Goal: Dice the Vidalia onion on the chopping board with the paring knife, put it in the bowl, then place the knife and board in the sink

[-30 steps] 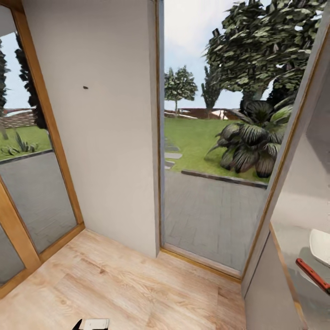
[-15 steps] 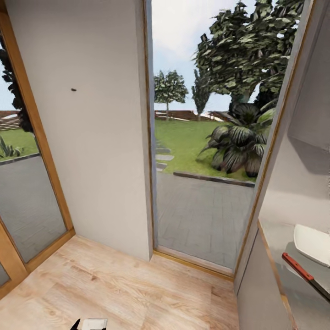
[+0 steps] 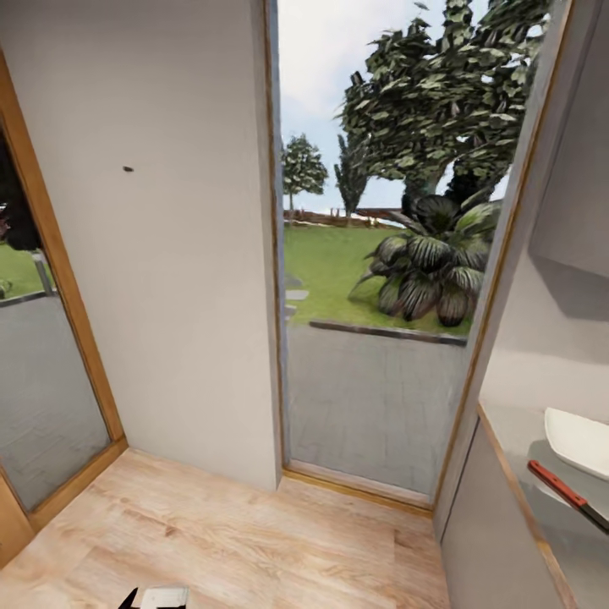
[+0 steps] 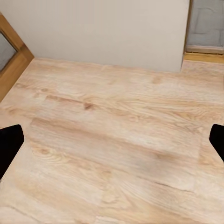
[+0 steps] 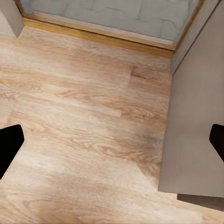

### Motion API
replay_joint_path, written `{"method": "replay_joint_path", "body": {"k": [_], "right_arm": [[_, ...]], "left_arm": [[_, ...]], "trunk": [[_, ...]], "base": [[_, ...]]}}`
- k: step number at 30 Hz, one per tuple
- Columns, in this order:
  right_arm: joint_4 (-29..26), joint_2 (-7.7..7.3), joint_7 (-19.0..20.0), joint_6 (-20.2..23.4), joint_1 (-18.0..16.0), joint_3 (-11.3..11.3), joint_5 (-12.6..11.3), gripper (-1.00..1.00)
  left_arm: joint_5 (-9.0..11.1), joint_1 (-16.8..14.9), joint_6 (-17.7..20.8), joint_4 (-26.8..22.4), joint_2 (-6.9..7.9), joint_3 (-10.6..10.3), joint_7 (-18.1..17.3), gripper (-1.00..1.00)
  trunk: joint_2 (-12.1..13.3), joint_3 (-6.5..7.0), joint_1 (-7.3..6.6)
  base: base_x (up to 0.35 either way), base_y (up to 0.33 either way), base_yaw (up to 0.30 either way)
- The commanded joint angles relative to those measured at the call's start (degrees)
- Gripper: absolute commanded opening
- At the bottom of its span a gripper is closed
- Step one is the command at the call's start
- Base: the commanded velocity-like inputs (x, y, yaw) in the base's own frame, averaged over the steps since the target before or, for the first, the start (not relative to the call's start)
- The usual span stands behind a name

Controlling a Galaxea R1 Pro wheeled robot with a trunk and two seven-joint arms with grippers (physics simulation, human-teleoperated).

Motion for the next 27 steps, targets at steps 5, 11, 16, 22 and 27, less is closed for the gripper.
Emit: {"method": "replay_joint_path", "body": {"k": [5, 11, 16, 22, 27], "right_arm": [[0.0, -0.04, -0.3, -0.1, 0.0, 0.5, -0.2, 1.00], [0.0, -0.06, -0.3, -0.1, 0.0, 0.5, -0.2, 1.00], [0.0, -0.10, -0.3, -0.1, 0.0, 0.5, -0.2, 1.00], [0.0, -0.11, -0.3, -0.1, 0.0, 0.5, -0.2, 1.00], [0.0, -0.11, -0.3, -0.1, 0.0, 0.5, -0.2, 1.00]], "left_arm": [[0.2, 0.0, -0.2, 0.2, 0.00, -0.5, 0.2, 1.00], [0.2, 0.0, -0.2, 0.2, 0.00, -0.6, 0.2, 1.00], [0.2, 0.0, -0.2, 0.2, -0.01, -0.6, 0.2, 1.00], [0.2, 0.0, -0.1, 0.2, -0.04, -0.6, 0.2, 1.00], [0.2, 0.0, -0.1, 0.2, -0.09, -0.6, 0.2, 1.00]], "trunk": [[0.0, 0.27, 0.03], [0.0, 0.63, 0.03], [0.0, 0.95, 0.03], [0.0, 1.33, 0.03], [0.0, 1.64, 0.03]], "base": [[0.176, 0.256, -0.145], [0.238, 0.210, -0.160], [0.247, 0.164, -0.166], [0.069, 0.039, -0.166], [0.008, 0.005, -0.166]]}}
